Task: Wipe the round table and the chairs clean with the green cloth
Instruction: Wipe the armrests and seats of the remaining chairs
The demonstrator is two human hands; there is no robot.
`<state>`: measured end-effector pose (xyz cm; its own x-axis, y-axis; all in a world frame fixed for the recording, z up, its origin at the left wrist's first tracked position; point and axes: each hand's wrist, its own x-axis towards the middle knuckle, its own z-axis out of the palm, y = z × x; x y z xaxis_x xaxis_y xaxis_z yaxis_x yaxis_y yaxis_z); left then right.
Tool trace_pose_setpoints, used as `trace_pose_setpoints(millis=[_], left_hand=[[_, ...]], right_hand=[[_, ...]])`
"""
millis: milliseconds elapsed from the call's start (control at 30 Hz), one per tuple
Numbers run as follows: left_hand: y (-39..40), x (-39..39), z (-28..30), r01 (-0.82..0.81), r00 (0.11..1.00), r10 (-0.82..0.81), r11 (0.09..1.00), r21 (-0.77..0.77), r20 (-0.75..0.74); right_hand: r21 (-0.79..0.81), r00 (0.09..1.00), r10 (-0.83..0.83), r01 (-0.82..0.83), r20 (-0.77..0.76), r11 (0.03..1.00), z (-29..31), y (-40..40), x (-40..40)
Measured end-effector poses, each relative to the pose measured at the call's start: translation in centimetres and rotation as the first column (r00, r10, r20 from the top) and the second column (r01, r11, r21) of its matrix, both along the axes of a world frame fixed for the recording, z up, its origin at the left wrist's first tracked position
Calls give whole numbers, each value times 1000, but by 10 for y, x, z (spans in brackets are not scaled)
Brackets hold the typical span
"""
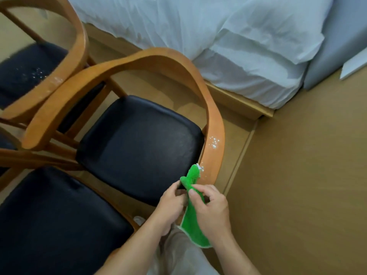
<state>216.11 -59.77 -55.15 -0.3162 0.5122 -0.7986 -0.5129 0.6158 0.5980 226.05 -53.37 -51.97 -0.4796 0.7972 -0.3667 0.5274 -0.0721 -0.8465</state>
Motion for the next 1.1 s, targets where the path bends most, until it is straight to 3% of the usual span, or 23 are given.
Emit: trace_pose_setpoints(millis=[167, 267, 367, 467, 533, 600, 667, 700, 767, 833, 900, 1100], left_hand=[[-11, -14, -3, -182, 947, 148, 978, 97, 284], [-26, -21, -11, -294, 859, 178, 939, 177, 480], [-29, -20, -15, -355, 804, 184, 911, 208, 565], [-19, -15, -25, -405, 847, 329, 908, 106, 417], [-10, -10, -31, -387, 899, 369, 922, 32, 235], [-4, -8, -44, -304, 953, 304, 951, -49, -12], [-2, -9, -54, -178, 956, 131, 971, -162, -263], [-2, -10, -56, -123, 945, 49, 970, -212, -324], [-3, -10, -56, -8, 931, -103, 953, -303, -349], [-6, -8, -57, 86, 899, -220, 936, -340, -378], [-3, -9, -54, 140, 871, -276, 932, -333, -407], [13, -6, -47, 386, 753, -502, 860, -333, -425]], right_hand=[[-246, 994, 101, -107, -39, 963, 8, 12, 1], [-505, 989, 84, -136, -126, 852, 13, 23, 6], [-492, 986, 153, -167, -69, 854, 10, 38, 11], [-77, 957, 176, -162, 230, 984, -4, 65, 5], [178, 922, 144, -220, 361, 959, -15, 73, -3], [379, 922, 43, -200, 385, 904, -30, 65, -9], [480, 908, -81, -140, 411, 866, -47, 43, -7], [449, 897, -115, -101, 428, 888, -53, 31, -7], [152, 887, -87, 19, 454, 988, -60, 7, -9], [-110, 901, -50, 107, 431, 988, -70, -4, -16], [-123, 887, -55, 125, 458, 984, -76, 1, -29], [130, 863, -69, 4, 500, 992, -96, 67, -47]])
